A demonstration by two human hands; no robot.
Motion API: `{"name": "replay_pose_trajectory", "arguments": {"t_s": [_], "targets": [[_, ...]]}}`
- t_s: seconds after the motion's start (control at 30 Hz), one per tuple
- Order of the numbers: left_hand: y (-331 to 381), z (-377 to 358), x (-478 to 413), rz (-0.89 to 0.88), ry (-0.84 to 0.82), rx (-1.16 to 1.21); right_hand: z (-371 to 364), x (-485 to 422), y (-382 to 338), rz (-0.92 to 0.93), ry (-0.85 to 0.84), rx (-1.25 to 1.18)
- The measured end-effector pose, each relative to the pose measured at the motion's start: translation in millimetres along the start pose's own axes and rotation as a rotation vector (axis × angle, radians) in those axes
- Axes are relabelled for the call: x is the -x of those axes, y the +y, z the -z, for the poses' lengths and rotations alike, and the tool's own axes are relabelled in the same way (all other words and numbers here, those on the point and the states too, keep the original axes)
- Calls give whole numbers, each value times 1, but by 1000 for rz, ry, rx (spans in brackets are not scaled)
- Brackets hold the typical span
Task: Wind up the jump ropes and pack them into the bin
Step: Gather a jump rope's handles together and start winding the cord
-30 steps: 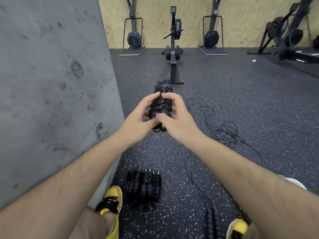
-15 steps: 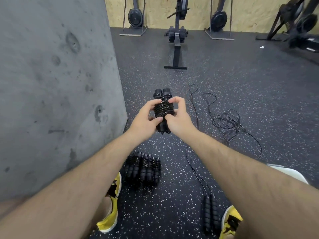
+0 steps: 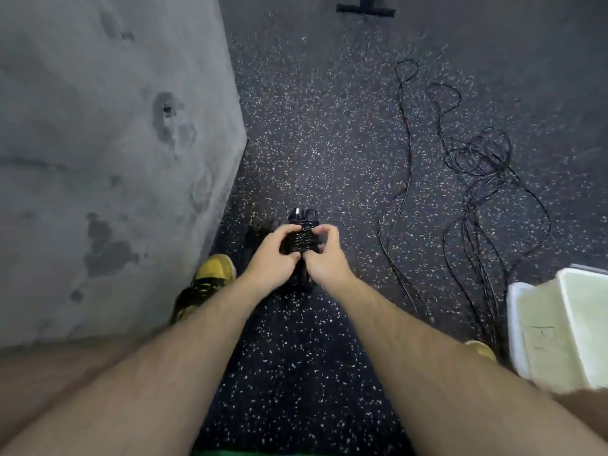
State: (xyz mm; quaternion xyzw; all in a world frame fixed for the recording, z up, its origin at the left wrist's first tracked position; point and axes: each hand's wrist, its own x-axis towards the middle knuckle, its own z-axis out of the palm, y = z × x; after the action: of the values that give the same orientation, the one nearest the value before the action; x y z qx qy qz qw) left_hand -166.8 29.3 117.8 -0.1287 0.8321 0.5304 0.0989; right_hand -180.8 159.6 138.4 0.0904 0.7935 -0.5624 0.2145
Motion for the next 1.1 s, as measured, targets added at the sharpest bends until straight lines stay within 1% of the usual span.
{"name": "replay_pose_trajectory", "arguments": {"t_s": [0.1,0.2,0.33,0.5,0.63,0.7,0.73,0.8,0.87,0.93,1.0,1.1], "targets": [[-18,-10,0,66,49,-27,-17,-5,23,-29,10,20],[-38,-17,26,127,116,-118,-35,6,48,-25,5,90],[-89,-16,61,199,169,-172,-71,23,86,-25,-98,173],[-119,-3,61,317,125,-249,-106,16,105,-79,-159,195],[-124,-5,49,435,-9,-203,-108,7,116,-158,-215,254],[-125,-10,44,425,-68,-244,-105,8,118,-158,-270,314],[-125,-14,42,406,-70,-285,-102,7,119,-154,-272,339],[-123,-21,41,361,-19,-391,-95,4,116,-164,-194,392],[-118,-28,45,278,49,-494,-87,1,116,-166,-91,474],[-110,-37,49,194,43,-543,-75,2,116,-125,-60,554],[-97,-49,51,172,-38,-501,-60,9,116,-118,-66,560],[-73,-76,50,176,-113,-390,-32,15,117,-162,23,489]]}}
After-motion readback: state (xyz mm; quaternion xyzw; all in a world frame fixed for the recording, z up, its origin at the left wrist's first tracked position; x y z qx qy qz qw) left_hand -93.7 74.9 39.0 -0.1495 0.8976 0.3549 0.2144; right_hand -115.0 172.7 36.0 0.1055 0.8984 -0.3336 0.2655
